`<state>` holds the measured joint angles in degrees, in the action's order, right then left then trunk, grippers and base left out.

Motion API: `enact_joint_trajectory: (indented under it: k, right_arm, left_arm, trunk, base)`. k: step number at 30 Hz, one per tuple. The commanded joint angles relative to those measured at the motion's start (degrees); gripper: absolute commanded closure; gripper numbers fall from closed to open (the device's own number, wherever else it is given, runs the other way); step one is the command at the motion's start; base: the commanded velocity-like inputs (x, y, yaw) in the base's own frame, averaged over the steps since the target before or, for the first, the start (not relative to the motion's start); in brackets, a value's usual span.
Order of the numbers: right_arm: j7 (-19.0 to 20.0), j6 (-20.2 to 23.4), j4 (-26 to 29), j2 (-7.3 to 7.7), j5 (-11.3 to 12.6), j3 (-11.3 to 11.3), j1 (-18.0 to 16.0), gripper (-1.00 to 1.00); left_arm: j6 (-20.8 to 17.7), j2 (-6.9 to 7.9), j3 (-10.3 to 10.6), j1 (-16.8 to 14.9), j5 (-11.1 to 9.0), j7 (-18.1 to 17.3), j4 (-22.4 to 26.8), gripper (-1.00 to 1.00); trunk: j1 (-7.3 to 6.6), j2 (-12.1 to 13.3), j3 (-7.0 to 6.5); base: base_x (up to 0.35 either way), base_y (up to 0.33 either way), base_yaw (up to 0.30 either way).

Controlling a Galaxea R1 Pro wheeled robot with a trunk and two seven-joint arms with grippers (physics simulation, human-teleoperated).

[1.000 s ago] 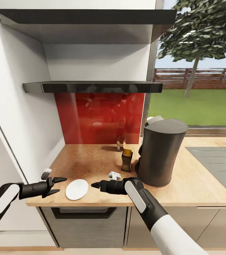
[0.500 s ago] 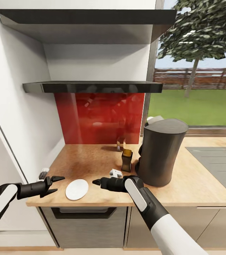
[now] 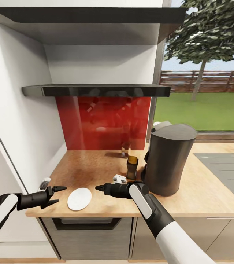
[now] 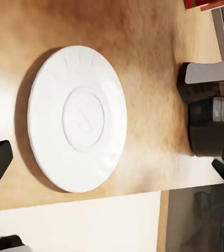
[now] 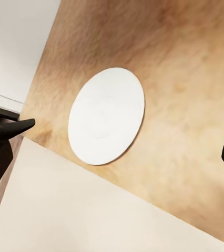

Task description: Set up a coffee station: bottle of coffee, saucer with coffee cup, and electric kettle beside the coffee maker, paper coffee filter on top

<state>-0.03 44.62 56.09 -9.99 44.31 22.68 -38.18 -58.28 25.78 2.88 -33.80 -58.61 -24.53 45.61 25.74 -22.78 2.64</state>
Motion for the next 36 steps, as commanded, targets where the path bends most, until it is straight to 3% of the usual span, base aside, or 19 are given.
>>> enact_joint_trajectory:
  k: [1,11,18,27,30,36]
  right_arm:
    - [0.04,0.21,0.04,-0.01,-0.01,-0.01,-0.06,-1.0]
    - [0.11,0.21,0.03,-0.01,-0.01,-0.08,-0.06,-1.0]
    - [0.19,0.21,0.02,-0.01,-0.01,-0.09,-0.06,-1.0]
    - [0.17,0.21,0.07,-0.01,-0.01,-0.16,-0.06,-1.0]
    - [0.15,0.21,0.07,-0.01,-0.01,-0.19,-0.06,-1.0]
    - [0.31,0.21,1.34,-0.01,0.0,-0.46,-0.06,-1.0]
  left_arm:
    - [0.0,0.03,0.16,-0.04,0.39,-0.52,-0.07,-1.0]
    - [0.1,-0.15,0.2,0.05,0.47,-0.52,-0.93,-1.0]
    - [0.17,-2.09,0.2,0.15,0.58,-0.52,-1.1,-1.0]
    - [0.18,-2.64,0.2,0.7,0.49,-0.59,-1.05,-1.0]
    - [0.26,-3.53,0.2,0.74,0.4,-0.6,-1.0,-1.0]
    - [0.42,-6.89,0.32,0.73,0.56,-0.35,-0.81,-1.0]
  trunk:
    - [0.04,-0.14,0.14]
    - [0.04,-0.14,0.14]
    - [0.04,-0.14,0.14]
    - [0.04,-0.14,0.14]
    - [0.04,-0.14,0.14]
    - [0.04,-0.14,0.14]
  base:
    - [0.02,0.005,0.0]
    - [0.005,0.001,0.144]
    - [0.0,0.0,0.268]
    - [0.0,0.0,0.102]
    - [0.0,0.0,0.009]
    - [0.0,0.0,0.002]
